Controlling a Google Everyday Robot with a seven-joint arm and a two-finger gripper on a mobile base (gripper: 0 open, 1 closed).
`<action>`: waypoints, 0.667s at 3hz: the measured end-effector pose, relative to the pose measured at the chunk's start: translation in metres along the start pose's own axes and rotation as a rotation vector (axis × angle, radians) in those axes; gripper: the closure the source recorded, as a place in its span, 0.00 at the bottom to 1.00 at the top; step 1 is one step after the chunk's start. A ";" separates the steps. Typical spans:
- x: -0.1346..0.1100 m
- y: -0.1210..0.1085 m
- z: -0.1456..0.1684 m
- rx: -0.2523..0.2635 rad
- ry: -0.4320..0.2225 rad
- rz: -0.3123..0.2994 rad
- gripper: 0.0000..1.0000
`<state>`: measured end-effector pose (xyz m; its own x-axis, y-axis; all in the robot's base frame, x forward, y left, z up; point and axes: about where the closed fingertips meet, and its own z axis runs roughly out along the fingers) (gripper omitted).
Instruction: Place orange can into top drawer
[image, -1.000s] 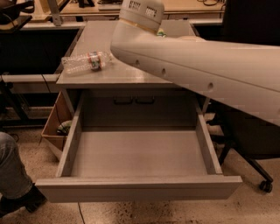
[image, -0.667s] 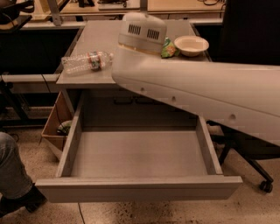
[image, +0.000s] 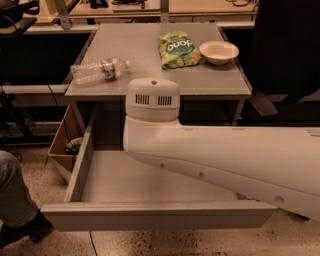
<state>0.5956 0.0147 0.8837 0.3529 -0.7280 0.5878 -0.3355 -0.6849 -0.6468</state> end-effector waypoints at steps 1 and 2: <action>0.000 0.000 0.000 0.000 0.000 0.000 1.00; -0.012 0.003 0.005 -0.004 -0.022 0.037 1.00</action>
Offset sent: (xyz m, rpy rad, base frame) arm -0.0039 0.0218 -0.0329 0.1204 0.0564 -0.0191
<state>0.5944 0.0217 0.8724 0.3593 -0.7522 0.5523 -0.3521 -0.6574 -0.6663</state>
